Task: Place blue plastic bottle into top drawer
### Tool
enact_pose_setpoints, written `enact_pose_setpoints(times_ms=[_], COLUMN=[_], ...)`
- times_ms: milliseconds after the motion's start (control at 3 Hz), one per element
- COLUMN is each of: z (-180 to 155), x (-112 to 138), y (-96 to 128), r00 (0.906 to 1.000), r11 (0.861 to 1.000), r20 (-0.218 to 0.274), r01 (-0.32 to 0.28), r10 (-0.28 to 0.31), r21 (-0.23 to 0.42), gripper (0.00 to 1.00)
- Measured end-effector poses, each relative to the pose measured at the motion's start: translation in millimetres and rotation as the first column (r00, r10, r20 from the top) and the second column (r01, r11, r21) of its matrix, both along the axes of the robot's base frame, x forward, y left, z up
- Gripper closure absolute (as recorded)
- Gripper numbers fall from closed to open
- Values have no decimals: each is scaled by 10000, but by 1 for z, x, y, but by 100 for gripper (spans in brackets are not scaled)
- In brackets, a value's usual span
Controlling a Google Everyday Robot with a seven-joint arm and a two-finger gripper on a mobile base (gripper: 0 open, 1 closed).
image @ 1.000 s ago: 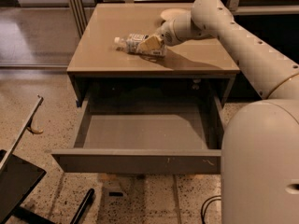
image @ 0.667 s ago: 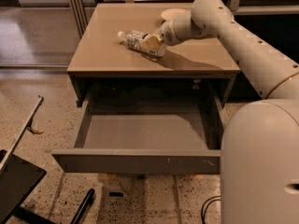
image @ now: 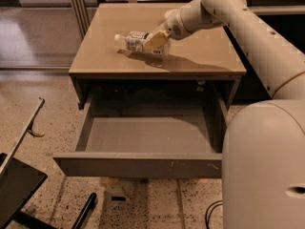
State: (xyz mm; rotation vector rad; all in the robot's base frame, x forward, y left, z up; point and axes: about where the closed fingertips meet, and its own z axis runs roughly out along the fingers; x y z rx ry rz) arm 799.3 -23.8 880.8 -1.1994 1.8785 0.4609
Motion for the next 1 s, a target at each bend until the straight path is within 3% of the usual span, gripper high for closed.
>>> enact_pose_setpoints(times_ms=[667,1000], z=[46,41], x=[-64,-118], y=[-33,-57], r00=[9947,9919], r11=[9971,9951], r20=[690,798], r01=[-753,-987], r10=[759,988], r21=[-113,-56], gripper=[100,100])
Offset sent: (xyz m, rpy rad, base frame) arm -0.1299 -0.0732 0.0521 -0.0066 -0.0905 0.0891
